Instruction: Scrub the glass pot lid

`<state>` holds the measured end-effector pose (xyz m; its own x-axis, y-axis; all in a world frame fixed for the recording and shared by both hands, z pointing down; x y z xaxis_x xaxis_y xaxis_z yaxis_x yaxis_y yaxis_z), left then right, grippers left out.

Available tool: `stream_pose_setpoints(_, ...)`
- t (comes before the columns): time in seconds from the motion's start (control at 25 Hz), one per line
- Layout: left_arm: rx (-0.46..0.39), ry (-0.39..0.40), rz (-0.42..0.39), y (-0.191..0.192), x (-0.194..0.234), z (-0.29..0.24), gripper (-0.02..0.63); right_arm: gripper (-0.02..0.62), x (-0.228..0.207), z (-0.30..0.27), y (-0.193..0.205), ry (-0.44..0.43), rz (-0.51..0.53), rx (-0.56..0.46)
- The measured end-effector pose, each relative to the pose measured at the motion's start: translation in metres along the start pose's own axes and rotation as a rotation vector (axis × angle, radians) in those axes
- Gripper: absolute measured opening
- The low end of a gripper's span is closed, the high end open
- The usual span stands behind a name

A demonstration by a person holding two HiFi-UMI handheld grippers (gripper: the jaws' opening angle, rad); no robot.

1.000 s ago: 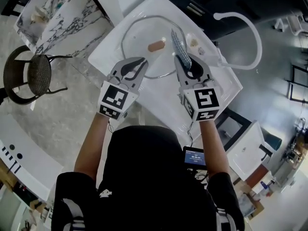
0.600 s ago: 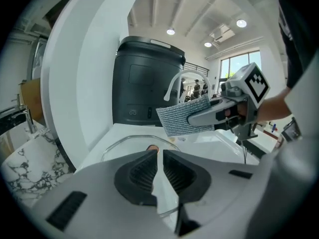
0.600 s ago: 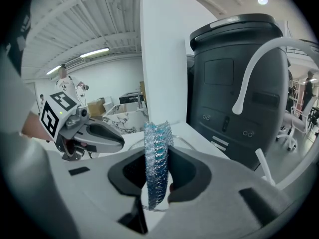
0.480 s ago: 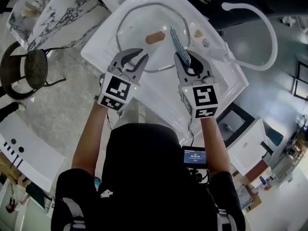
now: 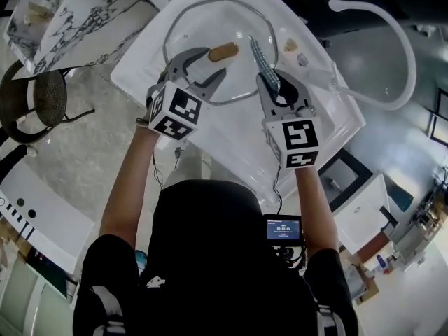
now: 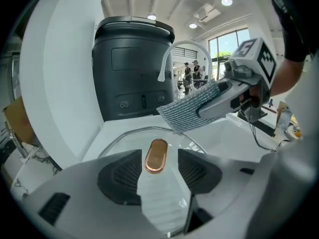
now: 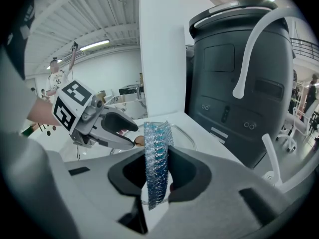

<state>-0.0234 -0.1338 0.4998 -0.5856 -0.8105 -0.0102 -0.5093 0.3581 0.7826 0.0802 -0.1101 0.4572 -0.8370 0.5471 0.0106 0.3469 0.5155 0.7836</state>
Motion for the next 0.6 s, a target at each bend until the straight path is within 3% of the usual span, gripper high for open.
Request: stream_pose_setpoints(0.6, 0.094, 0.023, -0.129, 0.003, 0.005, -0.042, 0.222, 0.075, -0.018, -0.009, 0.023, 0.011, 0.017, 0.039)
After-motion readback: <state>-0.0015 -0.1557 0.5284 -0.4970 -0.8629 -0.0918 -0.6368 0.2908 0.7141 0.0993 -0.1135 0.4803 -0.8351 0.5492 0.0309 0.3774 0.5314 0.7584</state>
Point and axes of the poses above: the fingertips, and each gripper's own axes: z backward along the fingers, x to its left, y out of its underside, the point moved 2 cm from there along z, backward along the fingers, and after that the axes turned 2 degrees about z, right-handed, at the moved point
